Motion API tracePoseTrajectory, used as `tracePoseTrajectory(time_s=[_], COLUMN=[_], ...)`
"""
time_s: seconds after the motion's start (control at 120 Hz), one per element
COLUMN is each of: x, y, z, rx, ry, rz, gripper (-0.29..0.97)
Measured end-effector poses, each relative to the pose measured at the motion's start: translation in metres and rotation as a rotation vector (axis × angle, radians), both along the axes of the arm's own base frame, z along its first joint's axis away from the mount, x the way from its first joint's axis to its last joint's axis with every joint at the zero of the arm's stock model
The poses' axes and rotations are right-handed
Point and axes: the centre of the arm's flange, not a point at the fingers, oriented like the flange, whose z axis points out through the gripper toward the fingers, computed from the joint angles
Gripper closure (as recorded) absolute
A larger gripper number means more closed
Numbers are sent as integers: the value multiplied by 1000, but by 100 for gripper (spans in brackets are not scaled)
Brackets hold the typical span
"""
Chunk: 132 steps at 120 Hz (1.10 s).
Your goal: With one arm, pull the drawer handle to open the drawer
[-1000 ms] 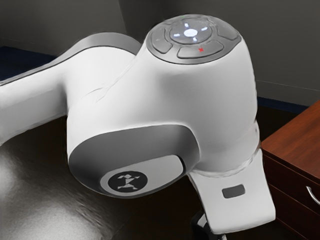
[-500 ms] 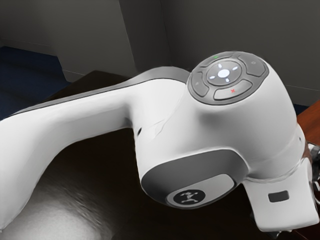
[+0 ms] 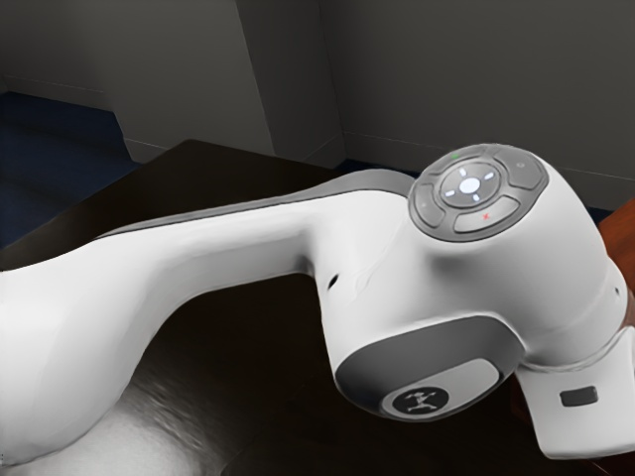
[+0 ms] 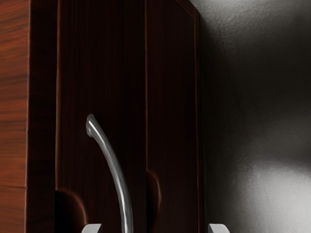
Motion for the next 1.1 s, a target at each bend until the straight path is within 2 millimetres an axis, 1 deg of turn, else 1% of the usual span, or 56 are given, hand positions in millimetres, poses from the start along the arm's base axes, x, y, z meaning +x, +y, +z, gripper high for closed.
tracePoseTrajectory(time_s=[0.125, 0.242, 0.442, 0.517, 0.575, 0.717, 0.875, 1.025, 1.1], x=[10, 12, 19, 18, 13, 0, -27, -45, -57], y=[4, 3, 0, -2, -5, -6, -4, -1, 2], z=[-9, -11, -25, -26, -27, -33, -32, -31, -30], rx=[-3, -9, -23, -26, -22, 6, 41, 57, 66], ry=[-1, -8, -1, -3, -5, -11, -32, -48, -58], rz=[2, -6, -17, -24, -32, -42, -56, -60, -60], gripper=[50, 51, 52, 55, 57, 59, 63, 63, 67])
